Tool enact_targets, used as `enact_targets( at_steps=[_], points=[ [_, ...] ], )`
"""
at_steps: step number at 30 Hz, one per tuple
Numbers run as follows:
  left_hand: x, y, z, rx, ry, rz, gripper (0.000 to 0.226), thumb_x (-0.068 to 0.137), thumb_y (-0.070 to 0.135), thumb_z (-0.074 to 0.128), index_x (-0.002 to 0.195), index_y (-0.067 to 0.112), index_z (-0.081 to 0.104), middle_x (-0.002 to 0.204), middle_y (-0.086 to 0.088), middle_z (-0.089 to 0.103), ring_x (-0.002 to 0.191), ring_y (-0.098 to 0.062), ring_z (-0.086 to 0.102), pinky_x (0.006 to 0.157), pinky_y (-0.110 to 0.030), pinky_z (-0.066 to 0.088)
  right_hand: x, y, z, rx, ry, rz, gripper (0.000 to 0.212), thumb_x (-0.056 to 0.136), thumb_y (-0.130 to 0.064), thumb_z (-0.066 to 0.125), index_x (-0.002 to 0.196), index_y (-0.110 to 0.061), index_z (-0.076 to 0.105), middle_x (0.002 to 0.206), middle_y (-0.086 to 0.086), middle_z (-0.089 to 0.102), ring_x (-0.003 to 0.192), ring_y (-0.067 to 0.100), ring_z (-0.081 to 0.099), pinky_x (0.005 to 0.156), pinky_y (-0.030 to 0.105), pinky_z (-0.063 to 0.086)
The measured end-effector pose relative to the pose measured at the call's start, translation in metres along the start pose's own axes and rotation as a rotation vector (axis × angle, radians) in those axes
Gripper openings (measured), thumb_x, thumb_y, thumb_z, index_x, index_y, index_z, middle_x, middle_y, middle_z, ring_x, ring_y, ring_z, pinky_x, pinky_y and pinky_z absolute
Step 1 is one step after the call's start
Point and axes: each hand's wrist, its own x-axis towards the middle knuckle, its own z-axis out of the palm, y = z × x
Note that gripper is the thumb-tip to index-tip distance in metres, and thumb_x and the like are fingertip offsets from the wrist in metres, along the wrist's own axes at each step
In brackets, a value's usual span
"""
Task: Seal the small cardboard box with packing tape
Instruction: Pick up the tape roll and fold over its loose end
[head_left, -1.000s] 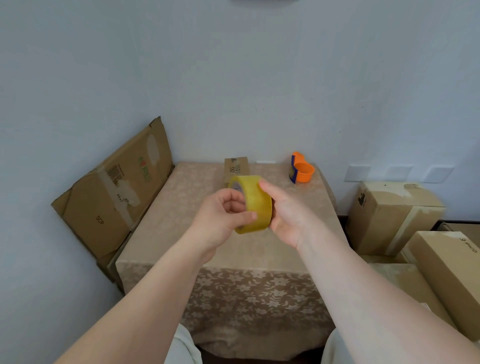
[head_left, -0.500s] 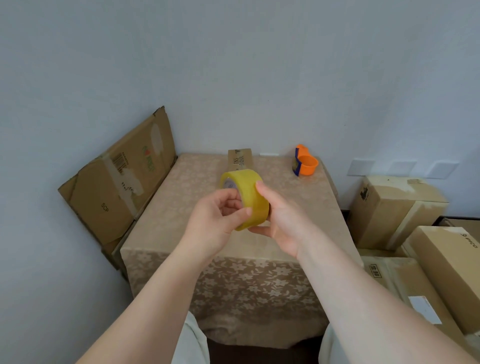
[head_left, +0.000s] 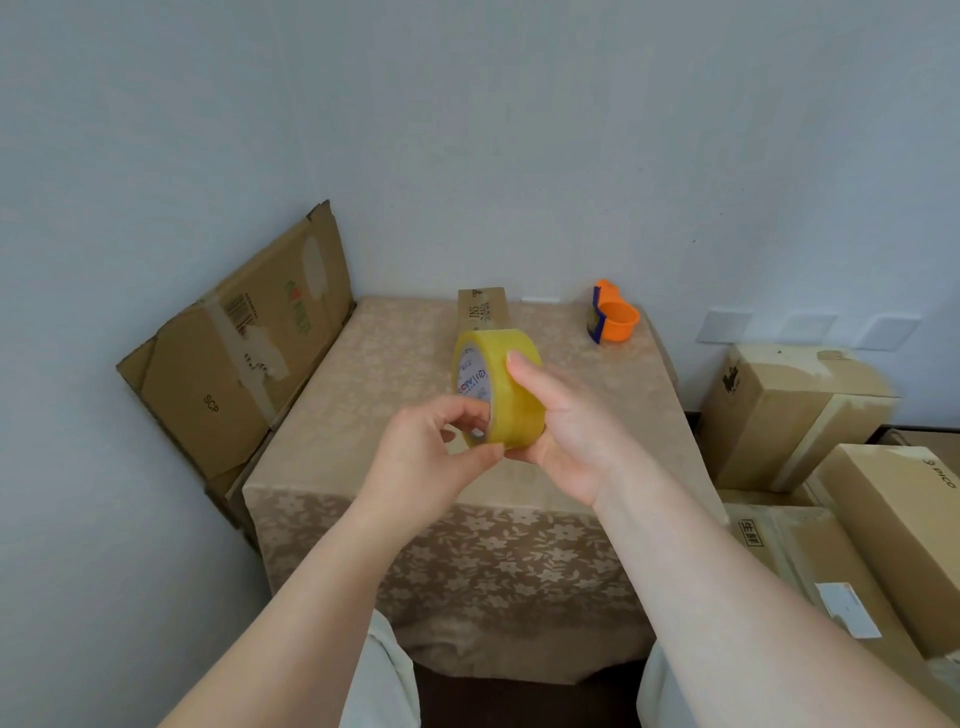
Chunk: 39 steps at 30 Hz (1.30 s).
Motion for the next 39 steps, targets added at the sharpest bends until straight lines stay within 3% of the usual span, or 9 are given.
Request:
enact_targets(
  at_steps=[3,8,14,24,29,35,39],
  points=[
    [0.002,0.001,0.0,-0.212,-0.001,-0.054,0.011,0.073,0.017,0.076,0.08,0.024,0.071,0.078,0.007,0.07,0.077,-0.016,0.064,0.078,-0.034,0.052,-0.004,0.0,0.0,-0.008,-0.019,-0.027,0.04,0.092,-0.031,0.056,0.125,-0.01,0.056,0.124,0.023,0.062,0.101,0.032,0.062,0.095,0.05,0.045],
    [0.005,0.003,-0.001,-0.393,0.018,-0.075,0.021,0.08,0.003,0.068,0.089,0.021,0.067,0.084,0.002,0.07,0.076,-0.011,0.064,0.068,-0.019,0.052,-0.011,0.001,-0.003,-0.061,-0.092,-0.056,0.029,0.094,-0.019,0.052,0.122,-0.011,0.056,0.125,0.021,0.062,0.1,0.03,0.062,0.098,0.05,0.04],
    [0.005,0.003,-0.001,-0.424,0.007,-0.094,0.02,0.08,0.001,0.067,0.089,0.019,0.066,0.083,0.001,0.069,0.074,-0.007,0.064,0.067,-0.017,0.051,-0.013,0.0,-0.004,-0.125,-0.122,-0.072,0.034,0.093,-0.012,0.053,0.127,-0.014,0.054,0.124,0.013,0.064,0.105,0.027,0.063,0.103,0.051,0.04],
    [0.007,0.005,0.001,-0.419,0.03,-0.095,0.018,0.076,0.001,0.071,0.085,0.016,0.066,0.082,0.001,0.071,0.077,-0.013,0.064,0.074,-0.024,0.055,-0.009,0.005,0.0,-0.015,0.013,-0.14,0.032,0.096,-0.031,0.05,0.118,-0.011,0.062,0.115,0.016,0.069,0.104,0.031,0.064,0.1,0.055,0.044],
    [0.015,0.007,0.004,-0.439,0.076,-0.151,0.017,0.077,0.001,0.071,0.087,0.013,0.064,0.081,-0.001,0.07,0.072,-0.009,0.065,0.069,-0.02,0.053,-0.006,0.002,-0.001,0.027,0.011,-0.173,0.032,0.097,-0.024,0.048,0.122,-0.008,0.06,0.115,0.02,0.067,0.096,0.028,0.064,0.098,0.055,0.044],
    [0.018,0.008,0.009,-0.424,0.128,-0.187,0.017,0.077,0.002,0.071,0.086,0.013,0.063,0.079,-0.002,0.068,0.068,-0.006,0.064,0.064,-0.015,0.051,-0.005,0.004,-0.007,0.047,-0.027,-0.172,0.034,0.099,-0.016,0.041,0.128,-0.013,0.057,0.113,0.013,0.069,0.093,0.022,0.064,0.092,0.051,0.046],
    [0.016,0.01,0.013,-0.403,0.138,-0.19,0.017,0.076,0.001,0.072,0.083,0.013,0.062,0.077,-0.002,0.067,0.064,-0.004,0.062,0.062,-0.014,0.051,-0.003,0.006,-0.008,0.012,-0.023,-0.167,0.038,0.096,-0.015,0.035,0.123,-0.017,0.061,0.106,0.011,0.07,0.089,0.02,0.063,0.084,0.044,0.047]
  ],
)
